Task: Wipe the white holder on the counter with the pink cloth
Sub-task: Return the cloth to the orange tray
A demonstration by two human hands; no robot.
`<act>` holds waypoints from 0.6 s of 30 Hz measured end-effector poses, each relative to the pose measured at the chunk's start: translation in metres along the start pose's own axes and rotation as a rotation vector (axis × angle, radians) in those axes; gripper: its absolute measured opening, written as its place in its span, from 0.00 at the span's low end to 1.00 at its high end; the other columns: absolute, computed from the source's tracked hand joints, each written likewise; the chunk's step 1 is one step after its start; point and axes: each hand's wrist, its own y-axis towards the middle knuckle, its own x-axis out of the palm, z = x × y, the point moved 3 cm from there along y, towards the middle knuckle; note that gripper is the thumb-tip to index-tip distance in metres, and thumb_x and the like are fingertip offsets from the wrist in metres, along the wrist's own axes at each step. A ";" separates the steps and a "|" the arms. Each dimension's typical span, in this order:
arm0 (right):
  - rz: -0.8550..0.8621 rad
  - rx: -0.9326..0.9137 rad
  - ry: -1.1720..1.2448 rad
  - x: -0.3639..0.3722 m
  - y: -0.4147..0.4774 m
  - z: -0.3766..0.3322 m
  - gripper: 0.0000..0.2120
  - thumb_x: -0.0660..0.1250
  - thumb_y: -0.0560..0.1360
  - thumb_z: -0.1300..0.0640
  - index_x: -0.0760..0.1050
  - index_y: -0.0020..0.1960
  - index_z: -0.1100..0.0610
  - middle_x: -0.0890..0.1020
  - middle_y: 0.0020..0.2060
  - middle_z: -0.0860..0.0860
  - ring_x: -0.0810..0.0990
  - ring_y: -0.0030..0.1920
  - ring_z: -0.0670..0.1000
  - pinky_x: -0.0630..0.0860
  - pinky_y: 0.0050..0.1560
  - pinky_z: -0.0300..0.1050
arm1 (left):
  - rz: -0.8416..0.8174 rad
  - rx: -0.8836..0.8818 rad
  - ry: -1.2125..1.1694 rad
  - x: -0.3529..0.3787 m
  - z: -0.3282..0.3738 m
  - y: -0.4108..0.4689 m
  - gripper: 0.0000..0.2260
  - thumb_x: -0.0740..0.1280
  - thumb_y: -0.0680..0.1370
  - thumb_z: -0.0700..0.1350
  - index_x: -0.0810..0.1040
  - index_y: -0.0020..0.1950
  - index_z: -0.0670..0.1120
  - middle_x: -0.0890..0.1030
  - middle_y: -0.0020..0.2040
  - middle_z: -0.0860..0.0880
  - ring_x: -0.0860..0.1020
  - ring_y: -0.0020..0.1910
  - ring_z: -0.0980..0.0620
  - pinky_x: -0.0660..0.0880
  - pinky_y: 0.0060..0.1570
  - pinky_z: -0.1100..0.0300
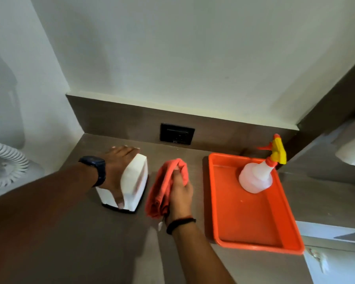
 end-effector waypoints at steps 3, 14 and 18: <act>0.152 -0.214 -0.057 -0.061 0.024 -0.054 0.11 0.64 0.79 0.56 0.80 0.41 0.55 0.81 0.33 0.51 0.78 0.37 0.49 0.75 0.41 0.45 | 0.128 0.067 -0.193 -0.015 0.042 0.006 0.69 0.69 0.42 0.78 0.47 0.75 0.50 0.51 0.77 0.48 0.49 0.74 0.47 0.54 0.72 0.47; 0.157 -0.462 -1.534 -0.177 0.094 -0.066 0.18 0.63 0.76 0.45 0.77 0.61 0.53 0.79 0.58 0.59 0.76 0.58 0.65 0.74 0.57 0.57 | 0.179 0.219 -0.274 0.047 0.218 0.085 0.54 0.73 0.55 0.72 0.57 0.72 0.47 0.58 0.72 0.46 0.59 0.69 0.45 0.62 0.68 0.50; 0.044 -0.377 -1.680 -0.180 0.103 -0.028 0.21 0.59 0.75 0.39 0.72 0.64 0.47 0.74 0.65 0.54 0.70 0.66 0.61 0.70 0.63 0.60 | 0.125 0.197 -0.277 0.070 0.222 0.092 0.58 0.73 0.54 0.72 0.52 0.73 0.47 0.49 0.76 0.47 0.54 0.73 0.45 0.58 0.70 0.50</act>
